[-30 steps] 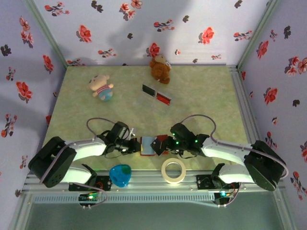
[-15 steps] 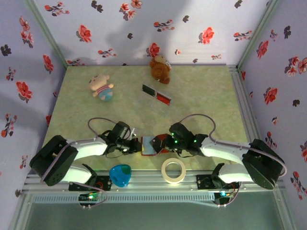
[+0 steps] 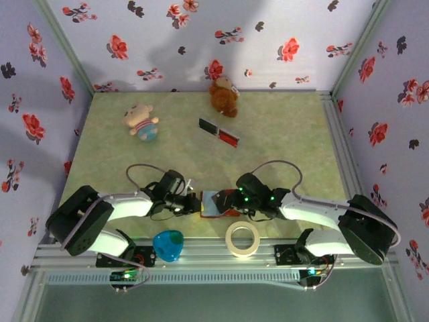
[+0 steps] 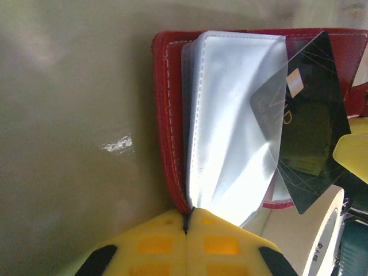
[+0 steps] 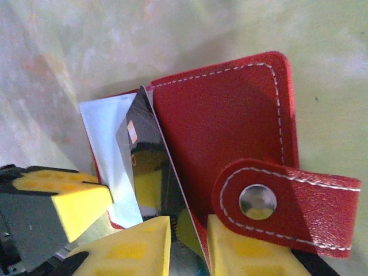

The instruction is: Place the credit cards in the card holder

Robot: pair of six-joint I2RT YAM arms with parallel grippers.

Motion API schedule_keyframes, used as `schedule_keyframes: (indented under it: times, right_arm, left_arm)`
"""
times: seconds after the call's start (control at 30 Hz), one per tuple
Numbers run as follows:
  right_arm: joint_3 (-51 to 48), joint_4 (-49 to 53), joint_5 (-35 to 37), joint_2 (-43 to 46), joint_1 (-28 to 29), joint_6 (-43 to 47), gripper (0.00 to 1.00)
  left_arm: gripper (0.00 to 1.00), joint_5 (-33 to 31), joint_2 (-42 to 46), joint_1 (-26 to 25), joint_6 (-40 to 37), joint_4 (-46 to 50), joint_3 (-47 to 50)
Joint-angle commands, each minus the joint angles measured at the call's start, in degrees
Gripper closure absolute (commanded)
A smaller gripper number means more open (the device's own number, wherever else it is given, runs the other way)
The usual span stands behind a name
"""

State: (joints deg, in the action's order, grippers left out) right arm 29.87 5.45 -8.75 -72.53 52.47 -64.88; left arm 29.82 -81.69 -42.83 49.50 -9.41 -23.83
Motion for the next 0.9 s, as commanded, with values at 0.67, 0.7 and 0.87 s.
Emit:
schedule_keyframes:
  times: [0.67,0.7,0.87]
  right_arm:
    - [-0.95,-3.22,-0.1,-2.96,0.75,-0.56,0.87]
    - [-0.82,-3.14,-0.21,-3.04,0.88,-0.51,0.87]
    - [-0.95,-3.9,0.89,-3.59,2.3,-1.3,0.88]
  left_arm:
    - [0.96,-0.81,-1.9,-1.48,0.68,4.9,-0.12]
    - [0.96,-0.89,-1.89,-1.61,0.93,4.57,0.02]
    - [0.94,-0.9,-2.2,-2.13,1.55,3.97,0.1]
